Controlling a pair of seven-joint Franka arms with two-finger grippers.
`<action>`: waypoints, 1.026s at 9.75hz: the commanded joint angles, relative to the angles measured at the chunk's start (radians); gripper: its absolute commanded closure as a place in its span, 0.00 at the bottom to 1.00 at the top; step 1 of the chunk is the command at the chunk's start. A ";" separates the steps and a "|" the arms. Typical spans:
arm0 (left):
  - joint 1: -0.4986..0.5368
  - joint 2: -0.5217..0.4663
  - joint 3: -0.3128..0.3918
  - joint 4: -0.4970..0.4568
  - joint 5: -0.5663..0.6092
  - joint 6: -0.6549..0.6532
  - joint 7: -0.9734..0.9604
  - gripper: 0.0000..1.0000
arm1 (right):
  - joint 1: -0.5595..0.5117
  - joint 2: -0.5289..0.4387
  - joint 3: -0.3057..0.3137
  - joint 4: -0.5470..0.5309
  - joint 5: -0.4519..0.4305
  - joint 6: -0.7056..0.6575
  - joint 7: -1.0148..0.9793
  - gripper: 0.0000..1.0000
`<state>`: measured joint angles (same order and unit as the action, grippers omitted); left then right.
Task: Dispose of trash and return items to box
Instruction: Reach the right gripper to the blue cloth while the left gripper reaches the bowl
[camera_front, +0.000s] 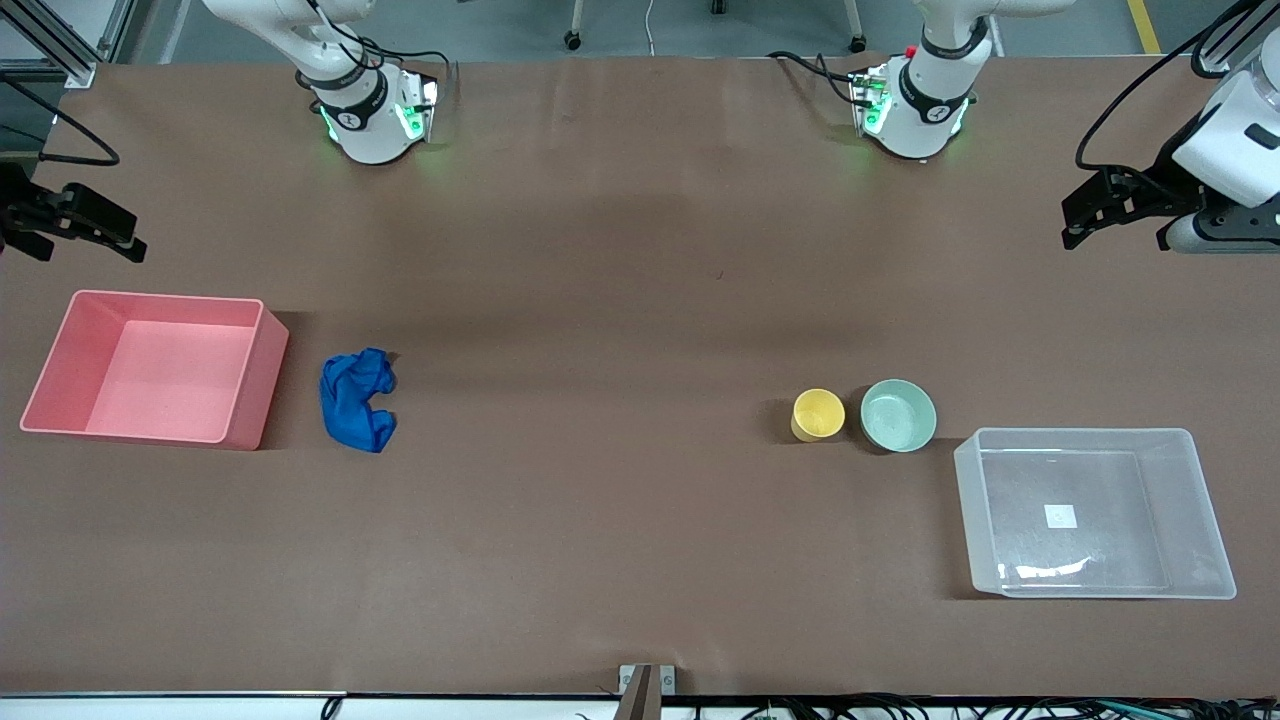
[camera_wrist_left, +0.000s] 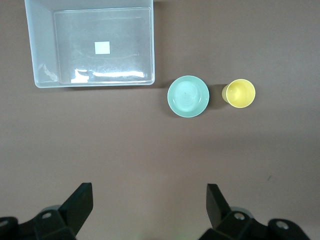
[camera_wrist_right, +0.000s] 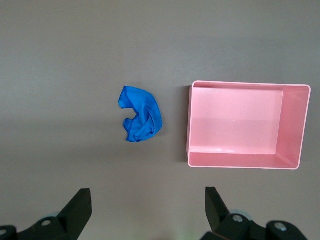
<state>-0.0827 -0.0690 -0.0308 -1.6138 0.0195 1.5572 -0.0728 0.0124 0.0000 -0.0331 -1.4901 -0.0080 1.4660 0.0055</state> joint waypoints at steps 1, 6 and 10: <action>0.001 0.020 0.000 0.003 -0.015 -0.006 -0.001 0.00 | -0.017 -0.009 0.007 -0.015 0.019 0.010 -0.013 0.00; 0.004 0.110 0.002 0.012 -0.013 0.007 -0.010 0.00 | -0.025 -0.009 0.005 -0.122 0.016 0.104 -0.013 0.00; -0.006 0.215 -0.001 -0.144 -0.009 0.234 -0.327 0.00 | -0.037 0.008 0.005 -0.387 0.011 0.397 -0.012 0.00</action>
<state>-0.0832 0.1181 -0.0310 -1.6702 0.0192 1.7092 -0.3173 -0.0133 0.0218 -0.0359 -1.7823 -0.0081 1.7809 0.0052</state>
